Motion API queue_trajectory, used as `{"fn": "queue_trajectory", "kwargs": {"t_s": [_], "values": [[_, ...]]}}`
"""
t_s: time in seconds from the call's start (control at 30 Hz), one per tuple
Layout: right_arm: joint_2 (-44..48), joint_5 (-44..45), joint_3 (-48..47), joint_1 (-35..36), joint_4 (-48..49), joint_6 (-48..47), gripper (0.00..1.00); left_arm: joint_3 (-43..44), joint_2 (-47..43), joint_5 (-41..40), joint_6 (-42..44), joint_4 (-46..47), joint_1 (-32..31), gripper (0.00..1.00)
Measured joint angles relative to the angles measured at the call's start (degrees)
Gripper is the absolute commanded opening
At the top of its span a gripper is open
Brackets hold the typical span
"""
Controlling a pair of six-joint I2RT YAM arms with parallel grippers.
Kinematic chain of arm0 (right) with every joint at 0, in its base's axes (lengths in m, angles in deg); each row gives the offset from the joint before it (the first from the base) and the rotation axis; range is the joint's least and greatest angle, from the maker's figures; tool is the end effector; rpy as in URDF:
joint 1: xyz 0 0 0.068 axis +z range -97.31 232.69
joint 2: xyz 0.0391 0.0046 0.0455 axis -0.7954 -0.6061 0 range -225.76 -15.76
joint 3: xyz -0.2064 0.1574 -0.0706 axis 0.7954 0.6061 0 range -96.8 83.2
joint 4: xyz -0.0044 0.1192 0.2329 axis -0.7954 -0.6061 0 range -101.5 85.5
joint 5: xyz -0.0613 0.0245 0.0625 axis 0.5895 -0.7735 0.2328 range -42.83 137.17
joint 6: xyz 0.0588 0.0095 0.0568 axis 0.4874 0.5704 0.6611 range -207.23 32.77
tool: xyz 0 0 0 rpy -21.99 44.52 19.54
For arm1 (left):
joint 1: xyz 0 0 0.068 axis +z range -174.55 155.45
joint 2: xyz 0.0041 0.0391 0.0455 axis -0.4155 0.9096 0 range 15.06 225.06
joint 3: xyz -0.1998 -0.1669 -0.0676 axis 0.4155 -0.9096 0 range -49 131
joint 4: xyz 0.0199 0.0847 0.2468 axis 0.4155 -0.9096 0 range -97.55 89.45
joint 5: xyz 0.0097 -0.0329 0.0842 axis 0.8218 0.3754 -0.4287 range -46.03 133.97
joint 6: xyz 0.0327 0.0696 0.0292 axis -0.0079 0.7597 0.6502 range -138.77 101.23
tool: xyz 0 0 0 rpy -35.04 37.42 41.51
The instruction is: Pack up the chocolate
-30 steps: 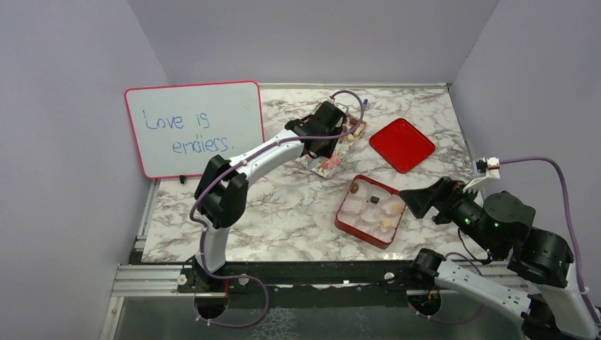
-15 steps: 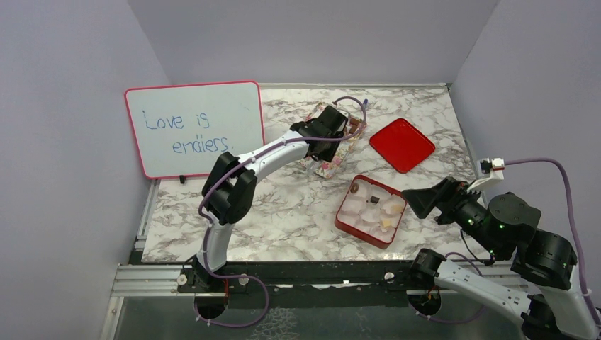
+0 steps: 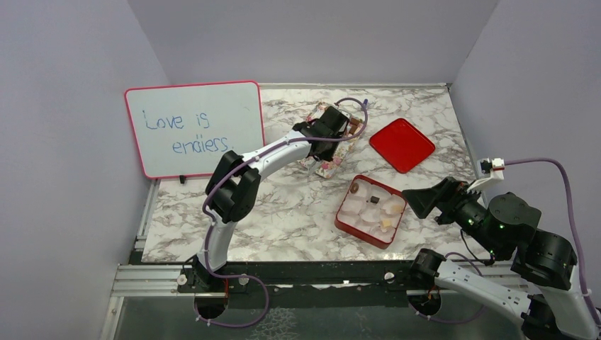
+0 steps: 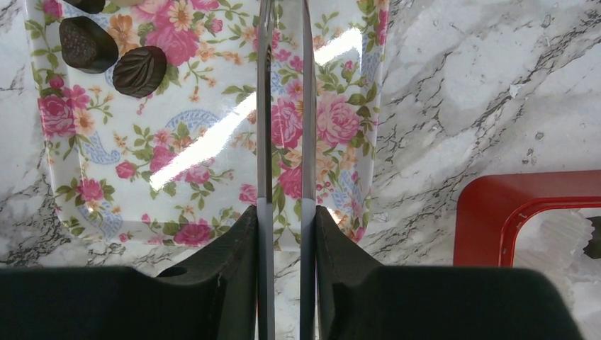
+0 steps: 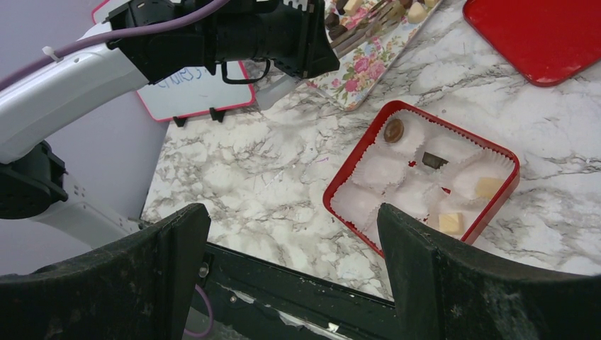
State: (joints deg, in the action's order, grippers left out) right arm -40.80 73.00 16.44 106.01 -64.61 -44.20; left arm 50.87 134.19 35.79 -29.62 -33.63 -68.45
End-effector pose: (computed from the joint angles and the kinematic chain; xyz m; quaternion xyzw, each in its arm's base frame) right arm 0.0603 0.0286 0.3879 0.0594 0.7991 0.3040 0.5153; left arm 0.3574 -0.3300 0.2018 0.2464 0.9116 -0.0881 0.3170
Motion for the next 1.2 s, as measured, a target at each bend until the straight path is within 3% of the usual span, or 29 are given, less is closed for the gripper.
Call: {"fn": "queue_trajectory", "kwargs": {"t_s": [0.3, 0.57, 0.97, 1.2], "values": [[0.1, 0.0, 0.0, 0.0, 0.0, 0.0, 0.94, -1.2, -1.2, 0.0, -0.5, -0.1, 0.0, 0.22], [0.2, 0.0, 0.0, 0.0, 0.0, 0.0, 0.94, -7.2, -11.3, 1.8, -1.8, -1.4, 0.0, 0.22], [0.2, 0.0, 0.0, 0.0, 0.0, 0.0, 0.94, -15.3, -25.7, 14.2, -3.7, -2.9, 0.0, 0.22], [0.2, 0.0, 0.0, 0.0, 0.0, 0.0, 0.94, -19.2, -31.0, 15.8, -3.7, -4.8, -2.5, 0.22]]}}
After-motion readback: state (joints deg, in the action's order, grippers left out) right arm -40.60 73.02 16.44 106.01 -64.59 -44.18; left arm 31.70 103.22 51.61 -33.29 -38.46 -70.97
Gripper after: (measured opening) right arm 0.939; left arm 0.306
